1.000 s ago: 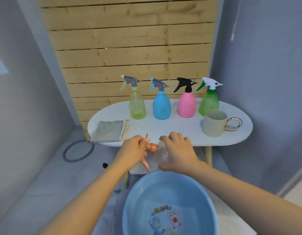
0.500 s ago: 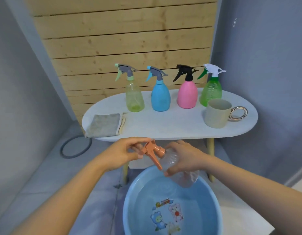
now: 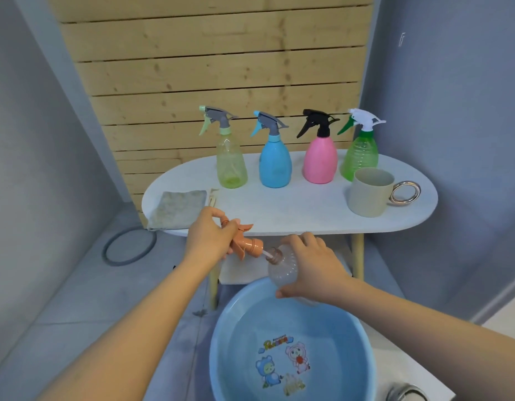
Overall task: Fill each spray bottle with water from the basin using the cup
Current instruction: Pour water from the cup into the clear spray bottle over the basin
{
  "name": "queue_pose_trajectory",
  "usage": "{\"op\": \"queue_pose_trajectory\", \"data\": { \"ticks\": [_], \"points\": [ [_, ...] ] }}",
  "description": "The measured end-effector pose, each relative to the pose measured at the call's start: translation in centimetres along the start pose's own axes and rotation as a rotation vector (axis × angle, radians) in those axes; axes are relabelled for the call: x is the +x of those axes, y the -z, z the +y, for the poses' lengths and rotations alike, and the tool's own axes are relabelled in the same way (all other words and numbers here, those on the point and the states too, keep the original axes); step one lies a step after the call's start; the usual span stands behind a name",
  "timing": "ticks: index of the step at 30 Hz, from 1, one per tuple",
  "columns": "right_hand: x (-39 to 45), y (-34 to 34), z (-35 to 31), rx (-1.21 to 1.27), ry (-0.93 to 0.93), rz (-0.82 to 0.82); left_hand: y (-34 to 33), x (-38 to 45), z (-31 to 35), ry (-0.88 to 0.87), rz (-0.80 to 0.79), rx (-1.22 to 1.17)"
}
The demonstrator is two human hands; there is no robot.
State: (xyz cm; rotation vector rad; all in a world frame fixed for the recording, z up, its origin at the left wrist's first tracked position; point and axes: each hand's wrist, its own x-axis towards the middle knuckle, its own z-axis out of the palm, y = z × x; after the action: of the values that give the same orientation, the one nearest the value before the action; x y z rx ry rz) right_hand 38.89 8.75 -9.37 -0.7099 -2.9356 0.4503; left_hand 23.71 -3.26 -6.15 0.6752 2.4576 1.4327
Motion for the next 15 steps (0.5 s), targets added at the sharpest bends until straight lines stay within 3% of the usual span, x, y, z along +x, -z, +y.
{"op": "queue_pose_trajectory", "data": {
  "ticks": [6, 15],
  "points": [
    [0.7, -0.7, 1.8, 0.082, -0.034, -0.125, 1.4, 1.7, -1.1, -0.064, 0.024, 0.078],
    [2.3, 1.0, 5.0, 0.267, -0.105, -0.309, 6.1, 3.2, -2.4, -0.027, 0.100, 0.100]
  ]
}}
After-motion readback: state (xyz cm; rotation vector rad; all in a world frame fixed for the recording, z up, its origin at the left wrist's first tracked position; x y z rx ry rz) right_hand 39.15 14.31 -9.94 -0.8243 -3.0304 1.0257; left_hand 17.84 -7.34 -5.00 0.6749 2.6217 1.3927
